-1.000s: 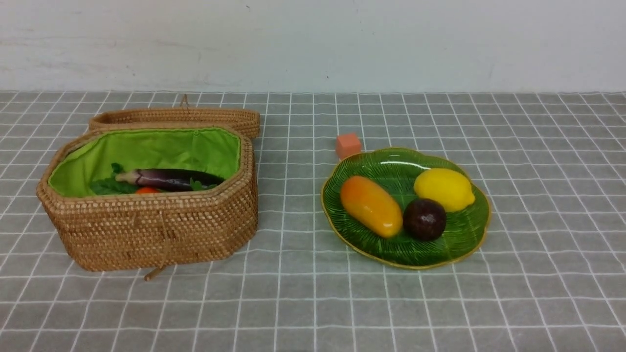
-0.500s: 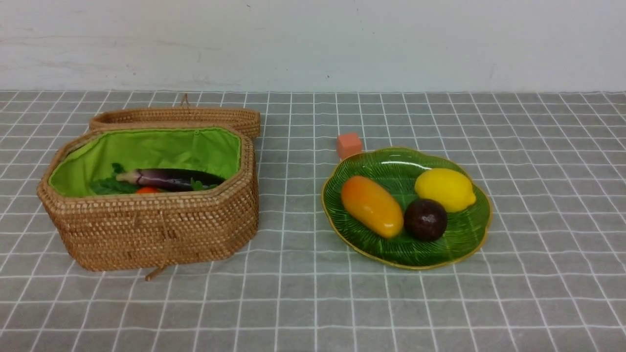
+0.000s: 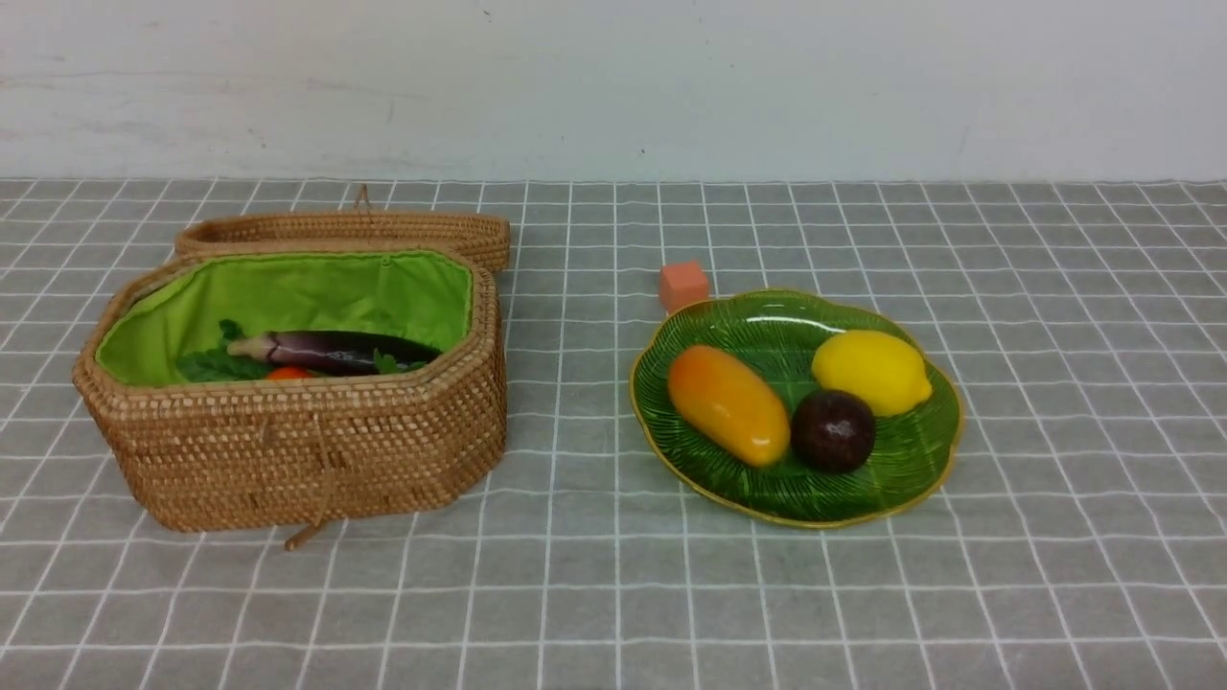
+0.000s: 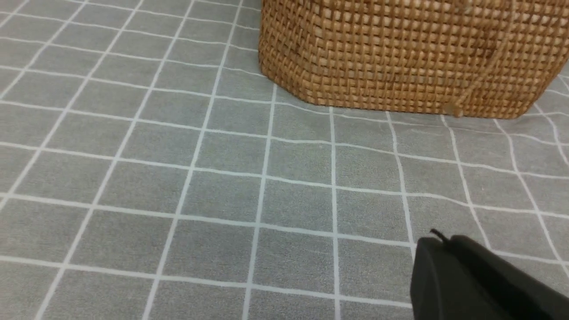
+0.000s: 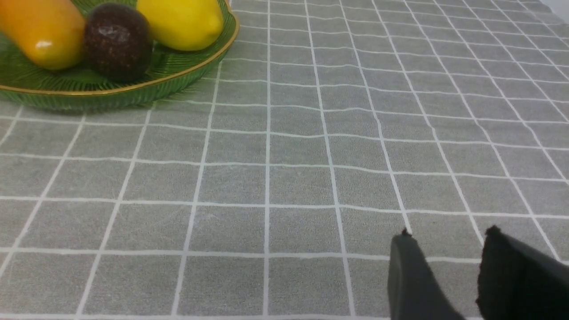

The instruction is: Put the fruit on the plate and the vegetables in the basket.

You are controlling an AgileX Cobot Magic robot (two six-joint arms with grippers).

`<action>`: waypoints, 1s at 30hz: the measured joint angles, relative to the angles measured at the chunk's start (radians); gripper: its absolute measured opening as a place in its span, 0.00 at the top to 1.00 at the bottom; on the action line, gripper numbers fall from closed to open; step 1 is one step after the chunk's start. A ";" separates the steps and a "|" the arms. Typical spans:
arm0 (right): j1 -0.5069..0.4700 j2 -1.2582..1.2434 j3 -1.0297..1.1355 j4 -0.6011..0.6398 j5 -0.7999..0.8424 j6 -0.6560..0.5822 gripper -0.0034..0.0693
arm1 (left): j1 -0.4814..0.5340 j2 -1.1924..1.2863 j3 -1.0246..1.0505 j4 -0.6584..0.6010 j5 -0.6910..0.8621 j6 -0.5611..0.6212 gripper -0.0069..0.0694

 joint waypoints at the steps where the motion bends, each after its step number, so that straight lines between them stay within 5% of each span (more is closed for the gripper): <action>1: 0.000 0.000 0.000 0.000 0.000 0.000 0.62 | 0.000 0.000 0.000 0.000 0.000 0.000 0.91; 30: 0.000 0.000 0.000 0.000 0.000 0.000 0.62 | 0.025 0.000 0.000 0.000 0.000 0.003 0.88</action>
